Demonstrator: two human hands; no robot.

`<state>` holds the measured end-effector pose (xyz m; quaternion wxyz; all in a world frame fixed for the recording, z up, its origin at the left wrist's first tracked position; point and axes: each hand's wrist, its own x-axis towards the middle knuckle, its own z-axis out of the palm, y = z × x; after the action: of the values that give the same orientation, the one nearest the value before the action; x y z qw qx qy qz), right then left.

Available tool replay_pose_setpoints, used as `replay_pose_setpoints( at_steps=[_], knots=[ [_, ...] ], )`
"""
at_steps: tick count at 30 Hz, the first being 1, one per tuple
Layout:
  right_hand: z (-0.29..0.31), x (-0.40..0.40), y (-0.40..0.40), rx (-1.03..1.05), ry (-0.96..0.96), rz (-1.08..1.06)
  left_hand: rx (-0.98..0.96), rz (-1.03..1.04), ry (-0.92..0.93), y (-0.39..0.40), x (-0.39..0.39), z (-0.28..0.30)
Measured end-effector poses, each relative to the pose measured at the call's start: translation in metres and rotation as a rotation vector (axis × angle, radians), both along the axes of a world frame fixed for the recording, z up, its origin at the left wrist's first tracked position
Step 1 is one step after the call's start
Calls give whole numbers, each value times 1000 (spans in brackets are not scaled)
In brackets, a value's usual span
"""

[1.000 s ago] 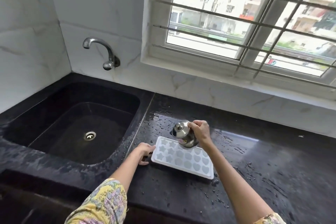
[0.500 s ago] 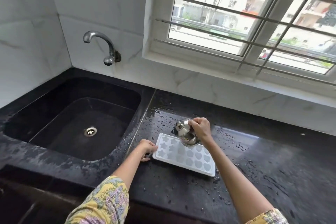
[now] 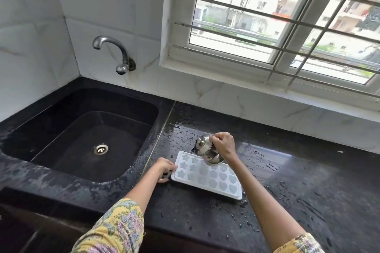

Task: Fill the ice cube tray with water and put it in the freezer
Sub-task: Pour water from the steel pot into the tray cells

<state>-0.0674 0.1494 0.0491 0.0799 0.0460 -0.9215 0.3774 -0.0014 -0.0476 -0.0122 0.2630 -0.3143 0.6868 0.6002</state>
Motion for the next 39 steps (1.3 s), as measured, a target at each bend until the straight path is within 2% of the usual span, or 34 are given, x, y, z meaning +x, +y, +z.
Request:
replay_pose_setpoints(
  at_steps=[31, 39],
  knots=[
    [2, 2, -5, 8, 37, 29, -88, -9, -16, 4, -6, 1],
    [2, 2, -5, -52, 27, 12, -87, -6, -16, 5, -6, 1]
  ],
)
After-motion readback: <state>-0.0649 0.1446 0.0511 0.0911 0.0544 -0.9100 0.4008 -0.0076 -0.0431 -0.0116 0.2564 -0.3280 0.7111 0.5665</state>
